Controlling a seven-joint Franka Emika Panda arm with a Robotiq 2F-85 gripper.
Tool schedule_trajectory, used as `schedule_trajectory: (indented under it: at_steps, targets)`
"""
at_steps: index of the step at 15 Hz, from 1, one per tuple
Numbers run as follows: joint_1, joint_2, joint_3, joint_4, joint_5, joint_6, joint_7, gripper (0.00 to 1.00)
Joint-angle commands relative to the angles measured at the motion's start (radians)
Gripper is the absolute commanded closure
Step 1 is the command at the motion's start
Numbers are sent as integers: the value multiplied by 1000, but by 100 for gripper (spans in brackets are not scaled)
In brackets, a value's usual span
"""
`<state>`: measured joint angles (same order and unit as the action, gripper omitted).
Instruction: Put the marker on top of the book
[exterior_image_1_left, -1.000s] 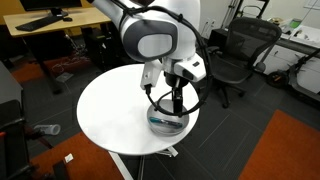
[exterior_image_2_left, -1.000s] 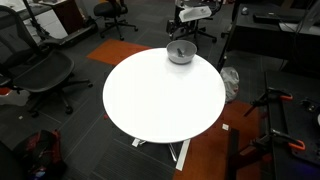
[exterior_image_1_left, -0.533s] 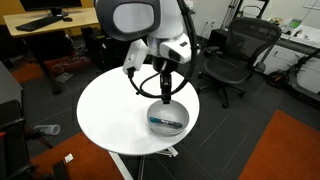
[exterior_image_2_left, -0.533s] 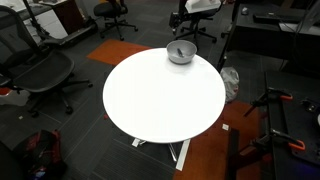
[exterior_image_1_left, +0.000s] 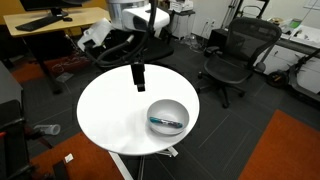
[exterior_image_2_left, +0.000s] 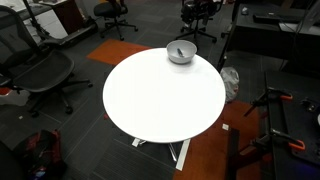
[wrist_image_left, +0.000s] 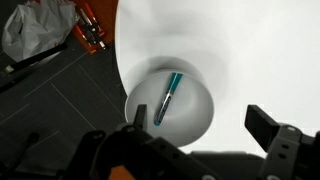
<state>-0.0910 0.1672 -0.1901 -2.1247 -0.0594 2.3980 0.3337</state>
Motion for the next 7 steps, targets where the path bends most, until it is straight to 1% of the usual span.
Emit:
schedule_trajectory:
  at_steps: [1,3,4,7]
  targets:
    - [4,-140,20,-114,-46,-45,-53,0]
    - [1,-176,32,-140,-48,-58,-81,0]
    - [-5,-109,32,-87,-33,-34,-47,0]
    - [-6,-117,34,-94,-34,-35,-51,0]
